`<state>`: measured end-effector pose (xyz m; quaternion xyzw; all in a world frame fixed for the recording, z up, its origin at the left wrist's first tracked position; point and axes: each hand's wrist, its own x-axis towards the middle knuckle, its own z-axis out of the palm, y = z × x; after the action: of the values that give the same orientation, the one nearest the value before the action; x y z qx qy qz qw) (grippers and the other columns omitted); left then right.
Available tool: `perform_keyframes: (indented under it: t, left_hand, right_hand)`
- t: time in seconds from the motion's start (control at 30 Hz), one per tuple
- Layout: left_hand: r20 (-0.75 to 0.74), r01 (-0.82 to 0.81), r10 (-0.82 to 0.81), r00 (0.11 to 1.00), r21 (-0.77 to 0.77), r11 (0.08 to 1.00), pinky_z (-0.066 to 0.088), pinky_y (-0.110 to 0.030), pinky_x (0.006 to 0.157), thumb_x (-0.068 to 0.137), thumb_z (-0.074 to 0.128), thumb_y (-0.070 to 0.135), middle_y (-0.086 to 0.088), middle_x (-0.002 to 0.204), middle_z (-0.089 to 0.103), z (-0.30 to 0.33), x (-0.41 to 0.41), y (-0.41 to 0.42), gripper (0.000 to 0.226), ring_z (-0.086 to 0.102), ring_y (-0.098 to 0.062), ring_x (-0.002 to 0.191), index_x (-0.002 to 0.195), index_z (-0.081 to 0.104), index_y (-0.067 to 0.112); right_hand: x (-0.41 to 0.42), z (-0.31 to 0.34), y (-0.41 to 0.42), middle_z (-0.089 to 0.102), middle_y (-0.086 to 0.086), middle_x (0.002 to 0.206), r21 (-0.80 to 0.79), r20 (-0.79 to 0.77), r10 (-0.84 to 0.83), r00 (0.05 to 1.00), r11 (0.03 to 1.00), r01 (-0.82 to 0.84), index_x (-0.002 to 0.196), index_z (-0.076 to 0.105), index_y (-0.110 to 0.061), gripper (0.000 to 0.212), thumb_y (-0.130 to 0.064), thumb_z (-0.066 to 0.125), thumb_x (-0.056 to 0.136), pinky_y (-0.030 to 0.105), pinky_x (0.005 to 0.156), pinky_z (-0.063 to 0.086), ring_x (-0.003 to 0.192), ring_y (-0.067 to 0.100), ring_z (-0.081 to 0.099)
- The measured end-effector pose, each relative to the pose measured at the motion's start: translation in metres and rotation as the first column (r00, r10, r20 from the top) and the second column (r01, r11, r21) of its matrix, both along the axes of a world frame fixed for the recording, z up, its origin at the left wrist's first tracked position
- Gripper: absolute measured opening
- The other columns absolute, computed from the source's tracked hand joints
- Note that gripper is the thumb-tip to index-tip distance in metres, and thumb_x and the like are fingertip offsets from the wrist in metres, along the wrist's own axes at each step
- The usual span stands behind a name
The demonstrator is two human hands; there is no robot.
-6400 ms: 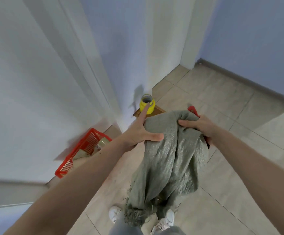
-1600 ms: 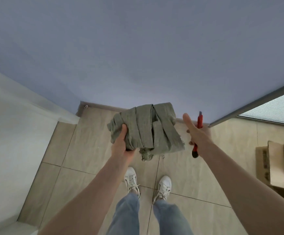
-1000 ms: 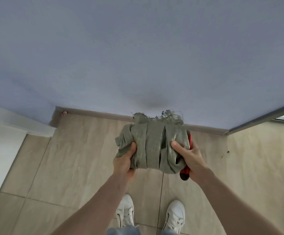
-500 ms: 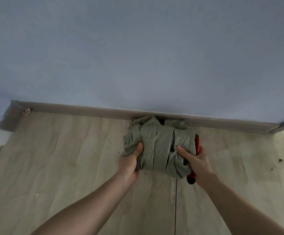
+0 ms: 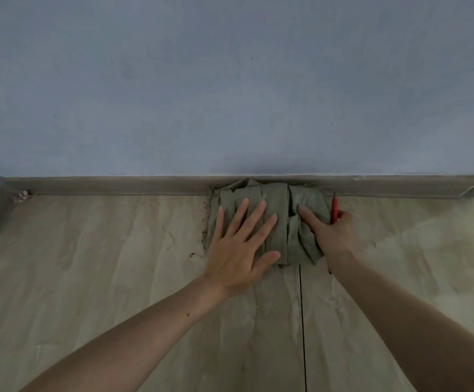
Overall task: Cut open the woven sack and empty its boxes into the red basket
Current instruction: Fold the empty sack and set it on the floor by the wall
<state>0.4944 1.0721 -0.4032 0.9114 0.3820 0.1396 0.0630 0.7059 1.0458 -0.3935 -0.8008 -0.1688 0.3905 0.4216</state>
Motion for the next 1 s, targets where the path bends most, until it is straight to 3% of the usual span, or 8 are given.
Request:
perform_keyframes:
  t: [0.07, 0.13, 0.2, 0.33, 0.5, 0.67, 0.87, 1.0]
  left_hand:
    - [-0.106, -0.018, 0.013, 0.994, -0.048, 0.999, 0.009, -0.063, 0.117, 0.101, 0.011, 0.065, 0.002, 0.167, 0.014, -0.007, 0.004, 0.002, 0.065, 0.005, -0.026, 0.155, 0.157, 0.017, 0.032]
    - [-0.147, -0.042, 0.031, 0.989, -0.072, 0.997, 0.012, -0.063, 0.119, 0.102, 0.01, 0.062, 0.002, 0.167, 0.017, -0.008, 0.008, 0.007, 0.062, 0.009, -0.027, 0.155, 0.157, 0.017, 0.032]
    - [-0.151, -0.067, 0.05, 0.987, -0.114, 0.991, 0.012, -0.063, 0.12, 0.103, 0.008, 0.058, 0.004, 0.166, 0.018, -0.008, 0.013, 0.014, 0.059, 0.01, -0.026, 0.155, 0.156, 0.017, 0.033]
    - [-0.143, -0.101, 0.07, 0.987, -0.221, 0.97, -0.006, -0.053, 0.123, 0.096, -0.011, 0.062, 0.014, 0.166, 0.0, -0.01, 0.018, 0.024, 0.063, -0.005, -0.016, 0.155, 0.154, 0.005, 0.041]
    - [-0.192, -0.115, 0.047, 0.98, -0.358, 0.927, -0.015, -0.047, 0.122, 0.09, -0.016, 0.065, 0.022, 0.162, -0.015, -0.028, 0.015, 0.031, 0.064, -0.019, -0.01, 0.152, 0.15, -0.007, 0.046]
    - [-0.276, -0.108, -0.019, 0.961, -0.437, 0.893, -0.017, -0.047, 0.122, 0.094, -0.008, 0.065, 0.019, 0.163, -0.021, -0.042, 0.019, 0.053, 0.061, -0.025, -0.01, 0.15, 0.152, -0.011, 0.045]
    - [-0.214, -0.074, -0.055, 0.975, -0.55, 0.832, -0.017, -0.047, 0.122, 0.102, 0.005, 0.055, 0.02, 0.164, -0.018, -0.026, 0.018, 0.064, 0.054, -0.022, -0.006, 0.15, 0.155, -0.006, 0.046]
    - [-0.246, -0.043, -0.052, 0.968, -0.363, 0.931, -0.012, -0.049, 0.122, 0.093, -0.004, 0.066, 0.018, 0.166, -0.01, -0.01, 0.008, 0.055, 0.063, -0.014, -0.011, 0.153, 0.153, -0.006, 0.046]
  right_hand:
    - [0.005, 0.009, -0.014, 0.057, 0.007, 0.118, -0.049, 0.146, 0.055, 0.988, 0.998, -0.048, 0.129, 0.048, -0.011, 0.083, -0.071, 0.066, 0.075, 0.042, 0.091, 0.051, 0.102, 0.023, 0.058]
    - [0.006, 0.018, -0.03, 0.054, 0.002, 0.117, 0.002, 0.359, 0.111, 0.927, 0.993, -0.119, 0.13, 0.049, -0.012, 0.071, -0.065, 0.06, 0.084, 0.036, 0.083, 0.046, 0.101, 0.019, 0.055]
    - [-0.002, 0.022, -0.04, 0.059, -0.005, 0.112, 0.077, 0.464, 0.214, 0.86, 0.957, -0.28, 0.132, 0.053, -0.017, 0.06, -0.054, 0.063, 0.086, 0.029, 0.078, 0.044, 0.099, 0.015, 0.058]
    - [-0.009, -0.001, -0.032, 0.06, -0.008, 0.133, 0.045, 0.417, 0.386, 0.823, 0.896, -0.443, 0.145, 0.049, -0.027, 0.064, -0.05, 0.066, 0.088, 0.024, 0.094, 0.045, 0.117, 0.012, 0.057]
    - [-0.009, -0.034, -0.018, 0.059, -0.004, 0.137, -0.035, 0.345, 0.456, 0.821, 0.88, -0.474, 0.145, 0.049, -0.028, 0.06, -0.047, 0.065, 0.09, 0.021, 0.095, 0.039, 0.124, 0.019, 0.055]
    - [-0.007, -0.047, 0.006, 0.069, 0.005, 0.116, -0.152, 0.39, 0.521, 0.759, 0.85, -0.505, 0.136, 0.055, -0.024, 0.052, -0.049, 0.062, 0.091, 0.033, 0.083, 0.049, 0.105, 0.03, 0.063]
    - [0.002, -0.039, 0.007, 0.068, 0.001, 0.106, -0.136, 0.338, 0.529, 0.778, 0.846, -0.516, 0.129, 0.06, -0.022, 0.047, -0.05, 0.062, 0.091, 0.03, 0.08, 0.047, 0.1, 0.026, 0.063]
    - [0.003, -0.024, -0.001, 0.067, -0.004, 0.094, -0.079, 0.34, 0.488, 0.804, 0.867, -0.492, 0.117, 0.065, -0.02, 0.043, -0.05, 0.066, 0.088, 0.034, 0.079, 0.052, 0.09, 0.021, 0.064]
